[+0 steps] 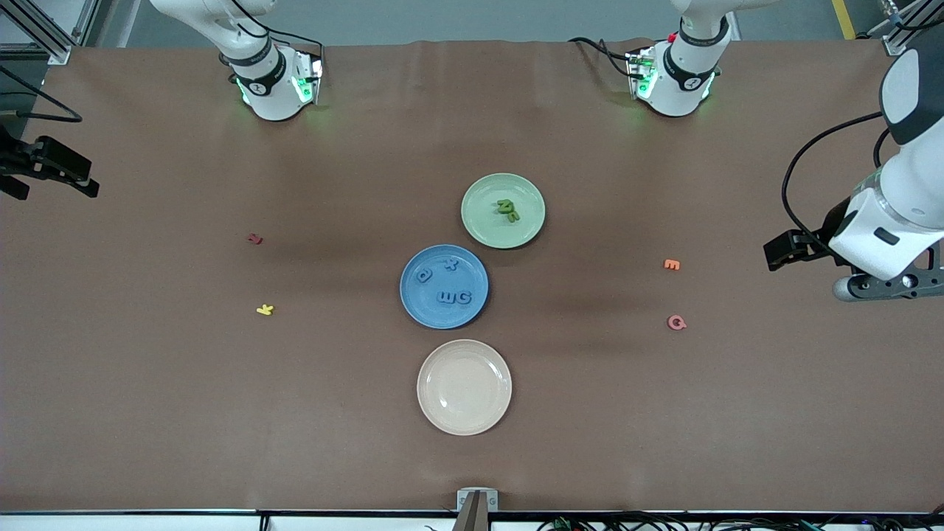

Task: Sort letters by color into matching plates

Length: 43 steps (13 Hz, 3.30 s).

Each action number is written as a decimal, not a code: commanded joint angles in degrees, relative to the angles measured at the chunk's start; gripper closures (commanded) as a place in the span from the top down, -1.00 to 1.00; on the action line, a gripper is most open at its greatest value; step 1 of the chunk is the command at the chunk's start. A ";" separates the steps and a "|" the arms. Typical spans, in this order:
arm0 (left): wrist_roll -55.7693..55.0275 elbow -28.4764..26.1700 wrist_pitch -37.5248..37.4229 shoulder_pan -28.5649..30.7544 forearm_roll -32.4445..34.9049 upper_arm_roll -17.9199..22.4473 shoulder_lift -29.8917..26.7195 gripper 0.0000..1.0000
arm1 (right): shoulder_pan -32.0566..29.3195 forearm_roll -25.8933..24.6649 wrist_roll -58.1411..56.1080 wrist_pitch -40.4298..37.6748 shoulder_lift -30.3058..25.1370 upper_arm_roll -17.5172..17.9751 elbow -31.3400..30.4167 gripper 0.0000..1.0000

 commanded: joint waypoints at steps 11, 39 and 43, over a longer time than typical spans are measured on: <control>6.72 -8.44 -2.96 -6.04 -6.68 11.69 -11.62 1.00 | -1.15 -0.47 0.01 -0.41 0.45 0.68 1.61 0.99; 6.99 -11.62 -5.25 -7.79 -8.27 11.78 -17.43 1.00 | -1.15 -0.64 -0.25 -0.41 0.36 0.68 1.70 0.99; 6.90 -10.74 -5.51 -7.79 -8.00 11.87 -17.08 1.00 | -1.15 -0.64 -0.25 -0.41 0.36 0.68 1.70 0.99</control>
